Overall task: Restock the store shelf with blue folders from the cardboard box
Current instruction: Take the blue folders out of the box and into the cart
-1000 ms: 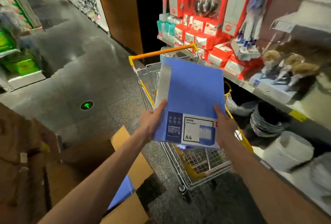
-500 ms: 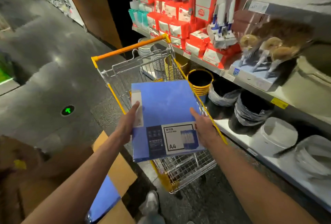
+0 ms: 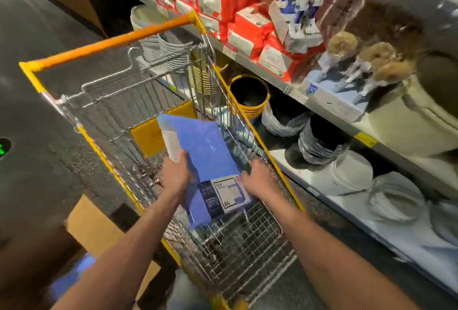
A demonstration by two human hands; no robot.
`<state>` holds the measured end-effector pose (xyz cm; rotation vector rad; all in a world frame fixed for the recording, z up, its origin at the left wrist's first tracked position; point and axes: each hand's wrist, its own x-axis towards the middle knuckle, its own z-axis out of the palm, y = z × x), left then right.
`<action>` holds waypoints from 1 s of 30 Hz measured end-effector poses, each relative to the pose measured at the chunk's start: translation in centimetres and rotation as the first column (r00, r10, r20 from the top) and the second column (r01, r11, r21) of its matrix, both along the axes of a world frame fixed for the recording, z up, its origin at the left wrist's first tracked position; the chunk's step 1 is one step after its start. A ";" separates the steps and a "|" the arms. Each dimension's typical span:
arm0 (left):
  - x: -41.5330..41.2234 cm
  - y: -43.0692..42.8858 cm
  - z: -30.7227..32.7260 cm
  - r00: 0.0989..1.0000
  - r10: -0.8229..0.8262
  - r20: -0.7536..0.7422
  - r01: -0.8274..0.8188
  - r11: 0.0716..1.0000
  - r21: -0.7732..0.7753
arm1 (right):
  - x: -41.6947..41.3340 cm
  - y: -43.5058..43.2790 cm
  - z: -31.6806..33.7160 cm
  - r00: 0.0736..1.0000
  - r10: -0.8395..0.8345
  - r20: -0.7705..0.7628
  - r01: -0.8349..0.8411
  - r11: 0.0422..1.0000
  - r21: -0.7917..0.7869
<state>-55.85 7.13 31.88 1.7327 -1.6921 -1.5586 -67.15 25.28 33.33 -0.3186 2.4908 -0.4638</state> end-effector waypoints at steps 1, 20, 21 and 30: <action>-1.0 -0.5 -1.0 0.999 -0.025 0.027 0.024 1.000 0.019 | -0.6 -0.9 -0.4 1.000 -0.013 0.006 0.013 1.000 0.028; -10.2 -4.1 -10.4 0.518 -0.757 0.398 0.782 0.608 0.138 | -3.6 -2.5 -4.4 0.982 -0.078 0.170 0.056 0.990 0.132; -10.4 -4.3 -9.9 0.449 -0.786 0.424 0.830 0.543 0.128 | -3.6 -2.6 -4.5 0.981 -0.084 0.175 0.063 0.990 0.123; -10.5 -3.2 -7.2 0.305 -0.793 0.528 0.928 0.372 0.021 | -3.3 -2.7 -3.7 0.983 -0.054 0.178 0.043 0.997 0.068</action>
